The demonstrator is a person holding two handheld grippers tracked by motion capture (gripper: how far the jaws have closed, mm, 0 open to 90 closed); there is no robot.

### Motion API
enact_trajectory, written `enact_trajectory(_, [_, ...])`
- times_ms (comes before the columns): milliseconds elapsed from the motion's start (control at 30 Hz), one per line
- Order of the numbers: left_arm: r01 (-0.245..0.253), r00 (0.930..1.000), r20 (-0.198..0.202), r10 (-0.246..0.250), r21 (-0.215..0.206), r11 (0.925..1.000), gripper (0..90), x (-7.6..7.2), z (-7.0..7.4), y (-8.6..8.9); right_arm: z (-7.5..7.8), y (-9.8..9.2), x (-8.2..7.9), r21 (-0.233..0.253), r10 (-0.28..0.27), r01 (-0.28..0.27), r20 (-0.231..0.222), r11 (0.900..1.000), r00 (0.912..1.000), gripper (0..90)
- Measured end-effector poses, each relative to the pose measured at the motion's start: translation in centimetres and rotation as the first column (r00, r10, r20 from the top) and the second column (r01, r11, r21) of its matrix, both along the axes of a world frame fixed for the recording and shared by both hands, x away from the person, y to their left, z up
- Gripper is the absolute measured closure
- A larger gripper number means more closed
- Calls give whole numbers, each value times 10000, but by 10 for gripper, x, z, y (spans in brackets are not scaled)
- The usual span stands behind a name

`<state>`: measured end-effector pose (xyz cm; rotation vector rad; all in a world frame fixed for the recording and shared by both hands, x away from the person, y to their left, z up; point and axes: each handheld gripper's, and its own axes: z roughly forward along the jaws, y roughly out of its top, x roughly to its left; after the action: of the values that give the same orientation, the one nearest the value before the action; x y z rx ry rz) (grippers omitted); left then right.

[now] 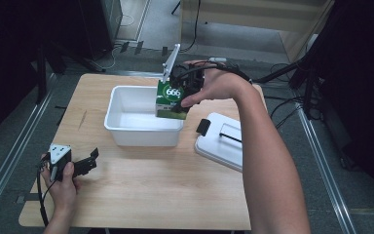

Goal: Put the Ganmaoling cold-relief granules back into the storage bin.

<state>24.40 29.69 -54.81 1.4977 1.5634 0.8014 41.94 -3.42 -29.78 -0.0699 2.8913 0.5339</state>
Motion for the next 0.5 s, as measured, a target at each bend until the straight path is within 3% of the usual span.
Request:
enact_trajectory(167, [12, 10000, 8, -12, -22, 10000, 32, 0, 0, 0, -5, 13, 3, -28, 221, -221, -11, 9998, 9998, 167])
enact_trajectory(500, [24, 10000, 9, -24, -16, 10000, 32, 0, 0, 0, -18, 20, 11, -264, 65, -64, 42, 9996, 10000, 166])
